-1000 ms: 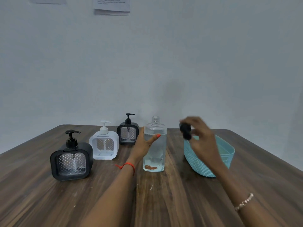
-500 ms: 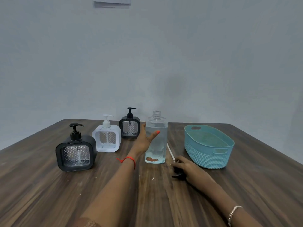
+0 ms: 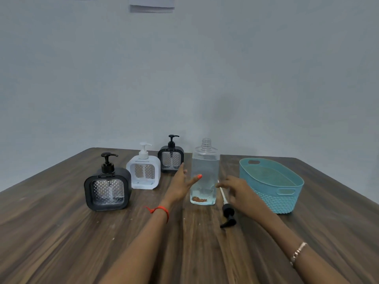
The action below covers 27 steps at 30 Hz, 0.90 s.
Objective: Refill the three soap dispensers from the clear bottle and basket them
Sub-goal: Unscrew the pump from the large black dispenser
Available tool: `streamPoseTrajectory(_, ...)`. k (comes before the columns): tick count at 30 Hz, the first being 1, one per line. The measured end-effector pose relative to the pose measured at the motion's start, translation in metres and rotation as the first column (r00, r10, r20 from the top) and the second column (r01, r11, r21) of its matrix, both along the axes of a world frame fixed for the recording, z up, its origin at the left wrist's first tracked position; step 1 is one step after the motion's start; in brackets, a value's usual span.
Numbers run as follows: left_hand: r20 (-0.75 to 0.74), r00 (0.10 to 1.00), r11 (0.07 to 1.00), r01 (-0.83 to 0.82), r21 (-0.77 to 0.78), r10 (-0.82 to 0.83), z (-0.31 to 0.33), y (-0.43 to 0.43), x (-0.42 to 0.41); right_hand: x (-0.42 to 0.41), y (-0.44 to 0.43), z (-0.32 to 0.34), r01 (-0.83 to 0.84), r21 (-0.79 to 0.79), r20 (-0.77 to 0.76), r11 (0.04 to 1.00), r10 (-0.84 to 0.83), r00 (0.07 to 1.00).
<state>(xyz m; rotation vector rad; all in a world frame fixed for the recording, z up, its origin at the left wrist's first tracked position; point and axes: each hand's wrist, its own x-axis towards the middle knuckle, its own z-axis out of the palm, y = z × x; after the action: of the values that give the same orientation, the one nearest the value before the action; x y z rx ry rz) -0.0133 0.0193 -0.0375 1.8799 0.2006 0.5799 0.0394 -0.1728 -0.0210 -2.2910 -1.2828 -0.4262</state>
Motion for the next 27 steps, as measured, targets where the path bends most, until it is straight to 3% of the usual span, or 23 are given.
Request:
streamPoseTrajectory(7,0.300,0.926,0.968,-0.248,0.023,0.230,0.023,0.030,-0.062,-0.057,0.082,0.025,-0.202,0.235,-0.039,0.951,0.217,0.975)
streamPoseTrajectory(11,0.452,0.815,0.892,-0.444,0.085,0.362,0.026,0.061,-0.105,-0.084,0.136,0.034,-0.174,0.270,-0.138,0.947,0.217,0.966)
streamPoseTrajectory(15,0.548,0.678,0.799,-0.601,0.029,0.490,0.019,0.090,-0.138,-0.101,0.180,0.038,-0.163,0.290,-0.284,0.943,0.248,0.926)
streamPoseTrajectory(17,0.495,0.693,0.799,-0.602,-0.004,0.524,0.010,0.108,-0.145,-0.106,0.200,0.037,-0.150,0.293,-0.376,0.944,0.258,0.890)
streamPoseTrajectory(23,0.099,0.851,0.857,-0.510,-0.080,0.516,-0.022,0.154,-0.141,-0.112,0.237,0.034,-0.140,0.256,-0.533,0.956,0.261,0.805)
streamPoseTrajectory(27,0.058,0.894,0.889,-0.432,-0.155,0.445,-0.033,0.162,-0.142,-0.111,0.253,0.030,-0.165,0.245,-0.567,0.955,0.279,0.775)
